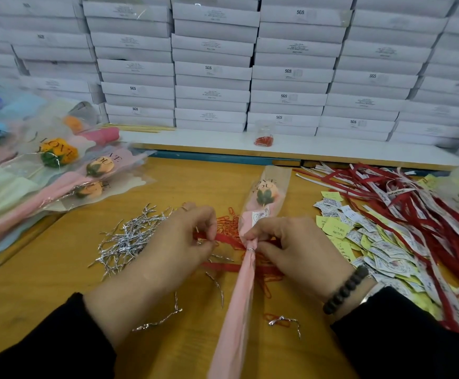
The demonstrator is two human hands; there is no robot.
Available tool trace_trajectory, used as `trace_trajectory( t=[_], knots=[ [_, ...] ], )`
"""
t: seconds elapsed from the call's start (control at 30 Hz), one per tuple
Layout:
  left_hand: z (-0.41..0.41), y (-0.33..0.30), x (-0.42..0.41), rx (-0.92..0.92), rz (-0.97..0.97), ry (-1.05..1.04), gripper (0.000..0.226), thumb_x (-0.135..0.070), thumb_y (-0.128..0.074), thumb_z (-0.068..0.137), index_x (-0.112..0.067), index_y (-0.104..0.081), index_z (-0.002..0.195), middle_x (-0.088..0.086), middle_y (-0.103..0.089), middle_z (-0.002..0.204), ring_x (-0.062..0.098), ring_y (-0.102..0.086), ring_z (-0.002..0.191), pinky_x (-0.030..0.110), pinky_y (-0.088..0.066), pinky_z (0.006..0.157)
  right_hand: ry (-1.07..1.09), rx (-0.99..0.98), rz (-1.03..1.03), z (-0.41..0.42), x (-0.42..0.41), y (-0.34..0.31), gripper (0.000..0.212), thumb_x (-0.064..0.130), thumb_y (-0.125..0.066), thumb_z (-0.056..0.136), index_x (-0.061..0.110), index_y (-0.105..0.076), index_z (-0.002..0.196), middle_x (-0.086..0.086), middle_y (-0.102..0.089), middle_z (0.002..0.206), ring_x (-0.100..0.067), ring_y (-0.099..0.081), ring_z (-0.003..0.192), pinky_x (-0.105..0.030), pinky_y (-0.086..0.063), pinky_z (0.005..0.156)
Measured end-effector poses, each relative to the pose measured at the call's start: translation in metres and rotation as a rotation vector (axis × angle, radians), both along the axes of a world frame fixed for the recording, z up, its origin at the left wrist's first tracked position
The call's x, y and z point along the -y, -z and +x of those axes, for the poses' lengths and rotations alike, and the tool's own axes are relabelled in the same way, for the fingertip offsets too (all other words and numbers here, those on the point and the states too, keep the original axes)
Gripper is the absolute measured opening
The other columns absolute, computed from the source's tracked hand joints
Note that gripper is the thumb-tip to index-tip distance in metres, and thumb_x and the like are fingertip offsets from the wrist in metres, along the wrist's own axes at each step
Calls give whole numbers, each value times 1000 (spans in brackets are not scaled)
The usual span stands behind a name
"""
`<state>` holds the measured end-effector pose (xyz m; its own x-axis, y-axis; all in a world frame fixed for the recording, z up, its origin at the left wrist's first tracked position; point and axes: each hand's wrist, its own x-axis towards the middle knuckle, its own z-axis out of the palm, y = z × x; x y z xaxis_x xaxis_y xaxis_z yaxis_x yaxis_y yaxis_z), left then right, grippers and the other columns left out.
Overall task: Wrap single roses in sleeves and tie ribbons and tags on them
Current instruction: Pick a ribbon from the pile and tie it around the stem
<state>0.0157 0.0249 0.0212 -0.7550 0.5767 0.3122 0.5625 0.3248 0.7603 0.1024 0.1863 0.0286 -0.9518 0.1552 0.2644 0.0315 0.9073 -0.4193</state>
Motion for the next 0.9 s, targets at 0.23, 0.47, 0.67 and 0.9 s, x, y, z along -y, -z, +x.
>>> trace_trajectory(
  t=[0.23, 0.47, 0.67, 0.9],
  knots=[
    [2, 2, 0, -561, -447, -113, 16, -21, -61, 86, -30, -73, 89, -10, -50, 106, 15, -47, 102, 27, -27, 76, 19, 4, 14, 0, -1, 1, 22, 21, -56, 91, 30, -68, 106, 9, -70, 96, -7, -61, 87, -25, -50, 77],
    [17, 5, -13, 653, 28, 122, 28, -14, -48, 95, 6, -65, 85, 0, -48, 48, 8, -37, 38, 16, -28, 38, 18, -91, -58, 0, -1, 3, 20, 17, -60, 88, 27, -70, 102, 8, -71, 87, -9, -63, 85, -31, -51, 77],
    [14, 8, -19, 1142, 483, 59, 17, -23, -59, 76, -7, -58, 83, 1, -50, 53, 7, -43, 39, 15, -31, 34, -21, -104, -124, 1, -1, 5, 21, 14, -62, 86, 27, -71, 100, 9, -71, 90, -9, -64, 88, -34, -51, 79],
    [15, 7, -15, 824, 589, 8, 17, -18, -64, 65, -5, -65, 76, 1, -56, 53, 5, -47, 42, 14, -34, 40, -32, -37, -66, -1, -1, 9, 21, 19, -61, 88, 30, -69, 104, 9, -71, 94, -8, -62, 90, -29, -50, 81]
  ],
)
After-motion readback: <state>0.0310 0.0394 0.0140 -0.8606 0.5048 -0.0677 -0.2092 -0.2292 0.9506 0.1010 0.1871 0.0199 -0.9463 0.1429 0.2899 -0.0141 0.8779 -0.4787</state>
